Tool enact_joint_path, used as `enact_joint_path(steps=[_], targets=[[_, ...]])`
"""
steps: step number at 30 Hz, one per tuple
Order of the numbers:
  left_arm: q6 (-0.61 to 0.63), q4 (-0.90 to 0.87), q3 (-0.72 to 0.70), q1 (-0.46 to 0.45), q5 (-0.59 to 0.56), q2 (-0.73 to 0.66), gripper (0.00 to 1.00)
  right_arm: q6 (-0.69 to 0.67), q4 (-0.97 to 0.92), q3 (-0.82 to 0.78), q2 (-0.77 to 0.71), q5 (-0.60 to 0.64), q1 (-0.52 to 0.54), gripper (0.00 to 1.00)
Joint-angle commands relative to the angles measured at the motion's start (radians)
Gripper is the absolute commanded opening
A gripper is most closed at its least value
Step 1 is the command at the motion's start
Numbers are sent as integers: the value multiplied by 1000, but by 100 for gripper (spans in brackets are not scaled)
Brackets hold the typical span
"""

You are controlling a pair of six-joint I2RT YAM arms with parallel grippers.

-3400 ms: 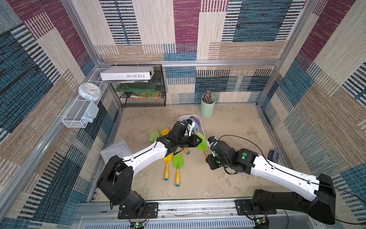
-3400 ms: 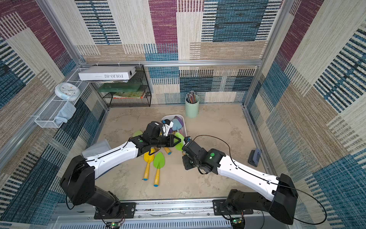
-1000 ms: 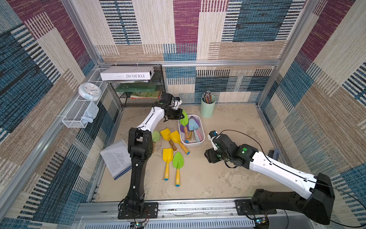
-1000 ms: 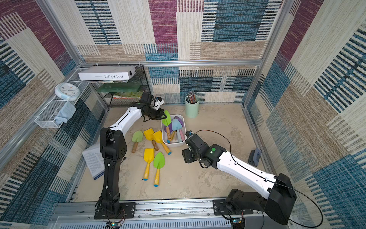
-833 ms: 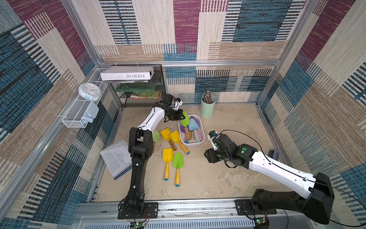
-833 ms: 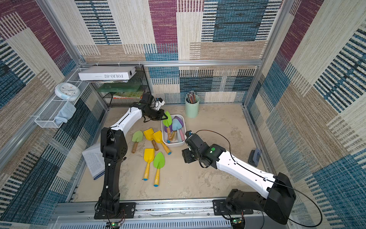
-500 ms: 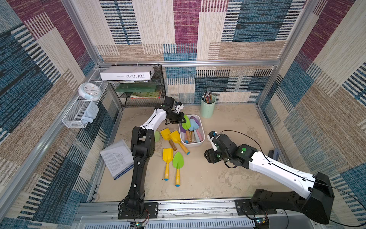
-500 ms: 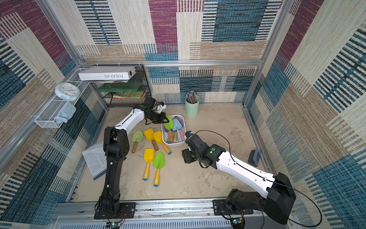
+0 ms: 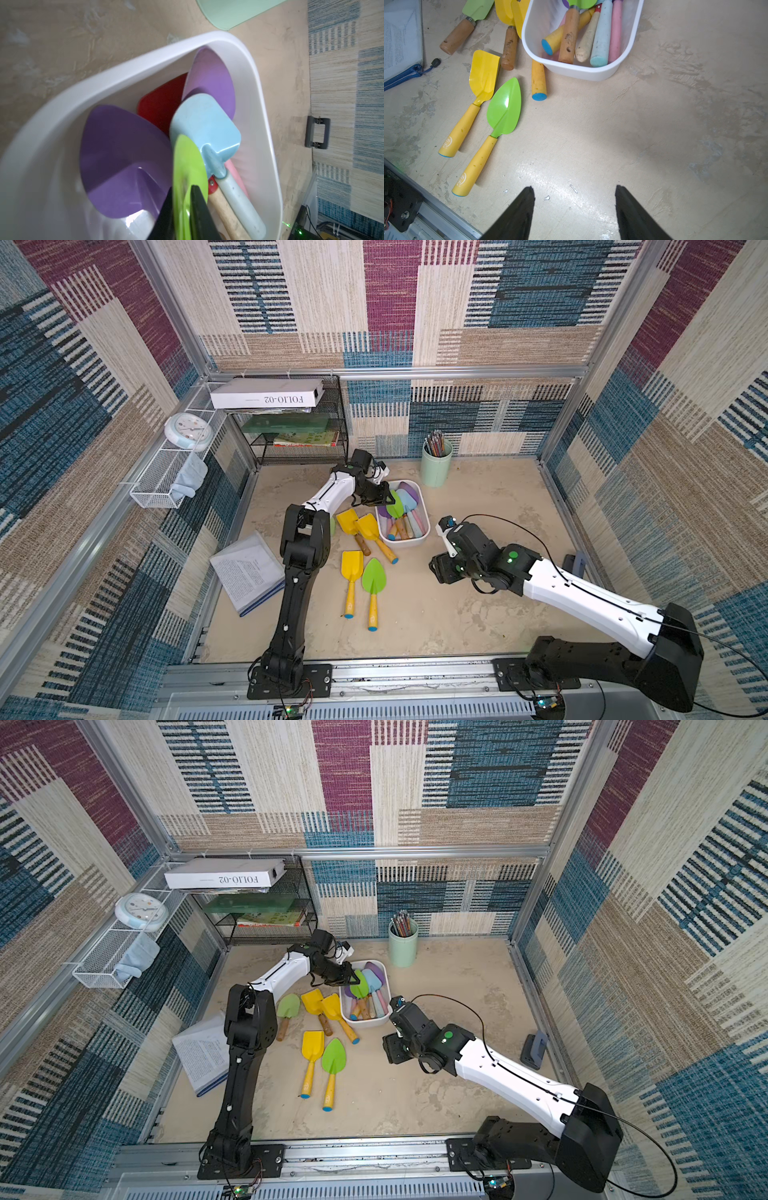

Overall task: Put the shovel into the storage box
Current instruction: Place the shovel in the storage box.

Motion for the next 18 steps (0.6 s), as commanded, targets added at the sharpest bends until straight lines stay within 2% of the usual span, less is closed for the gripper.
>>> enact_joint_path(steps=[1,8,12,14,18], targets=[[7,-13,12,-1,-22,10,27,-2,10,-7,-9,2,0,66],[-7,-13,36,-2,-42,25,39,-3,14,-14,-8,-1,-1,66],[-13,-12,39,-2,-46,11,60,-5,17,-15,-8,-2,-1,66],[-15,-13,41,-4,-89,-1,71,-6,16,-17,-8,-3,-2,66],[-18,-13,48,-7,-93,-26,82,-3,17,-21,-11,-3,-2,66]])
